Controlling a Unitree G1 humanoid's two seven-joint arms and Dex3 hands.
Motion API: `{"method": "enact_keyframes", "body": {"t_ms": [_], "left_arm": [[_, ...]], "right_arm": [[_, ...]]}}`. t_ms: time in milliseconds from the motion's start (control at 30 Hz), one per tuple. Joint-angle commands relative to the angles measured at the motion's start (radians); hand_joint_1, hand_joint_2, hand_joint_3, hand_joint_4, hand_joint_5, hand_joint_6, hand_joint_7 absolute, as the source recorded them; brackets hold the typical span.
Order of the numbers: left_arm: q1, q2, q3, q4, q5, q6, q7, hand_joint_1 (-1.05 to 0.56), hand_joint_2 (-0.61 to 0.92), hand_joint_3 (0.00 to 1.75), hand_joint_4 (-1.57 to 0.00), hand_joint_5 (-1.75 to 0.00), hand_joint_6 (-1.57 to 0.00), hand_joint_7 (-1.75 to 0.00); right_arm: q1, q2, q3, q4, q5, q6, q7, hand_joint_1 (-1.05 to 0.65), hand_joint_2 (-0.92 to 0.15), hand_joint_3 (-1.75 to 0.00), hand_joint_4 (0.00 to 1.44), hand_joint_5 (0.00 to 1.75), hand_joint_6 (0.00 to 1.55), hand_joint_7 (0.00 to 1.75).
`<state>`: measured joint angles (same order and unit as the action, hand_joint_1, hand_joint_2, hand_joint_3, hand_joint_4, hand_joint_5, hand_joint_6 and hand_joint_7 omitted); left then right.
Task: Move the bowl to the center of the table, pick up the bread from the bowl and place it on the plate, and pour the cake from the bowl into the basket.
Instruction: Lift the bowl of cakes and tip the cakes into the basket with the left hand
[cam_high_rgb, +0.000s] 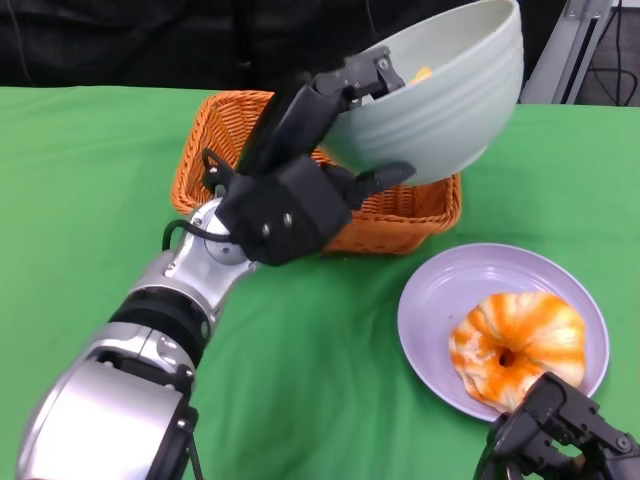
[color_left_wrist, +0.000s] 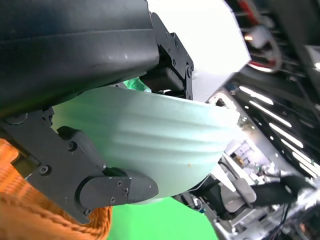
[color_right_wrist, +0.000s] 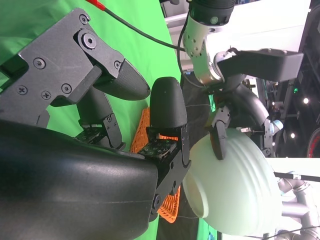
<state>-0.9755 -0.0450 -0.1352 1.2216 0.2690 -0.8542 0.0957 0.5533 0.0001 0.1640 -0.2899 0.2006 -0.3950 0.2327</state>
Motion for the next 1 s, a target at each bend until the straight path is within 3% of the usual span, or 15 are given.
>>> {"method": "enact_keyframes", "body": {"t_ms": [33, 333, 500, 1000], "left_arm": [[-0.046, -0.030, 0.060, -0.009, -0.093, 0.042, -0.081, -0.28, 0.86, 0.61, -0.80, -1.75, -0.55, -1.63], [-0.059, -0.075, 0.175, -0.030, -0.268, 0.187, -0.314, -0.33, 0.90, 0.52, -0.70, -1.75, -0.58, -1.56], [-0.072, -0.097, 0.260, -0.042, -0.396, 0.287, -0.473, -0.29, 0.78, 0.72, -0.69, -1.75, -0.59, -1.55], [-0.136, -0.089, 0.371, -0.017, -0.503, 0.541, -0.538, -0.24, 0.70, 0.83, -0.73, -1.75, -0.64, -1.59]], "right_arm": [[0.007, -0.007, -0.008, 0.003, 0.010, -0.010, 0.003, -0.07, -0.38, -1.43, 0.71, 1.75, 0.56, 1.65], [0.017, -0.003, -0.005, 0.001, 0.013, -0.009, 0.000, -0.06, -0.37, -1.43, 0.70, 1.75, 0.56, 1.64], [0.015, -0.005, -0.004, 0.004, 0.003, -0.014, 0.000, -0.08, -0.38, -1.43, 0.71, 1.75, 0.55, 1.67], [0.023, -0.005, -0.005, 0.004, 0.011, -0.017, 0.005, -0.09, -0.37, -1.44, 0.70, 1.75, 0.54, 1.69]]}}
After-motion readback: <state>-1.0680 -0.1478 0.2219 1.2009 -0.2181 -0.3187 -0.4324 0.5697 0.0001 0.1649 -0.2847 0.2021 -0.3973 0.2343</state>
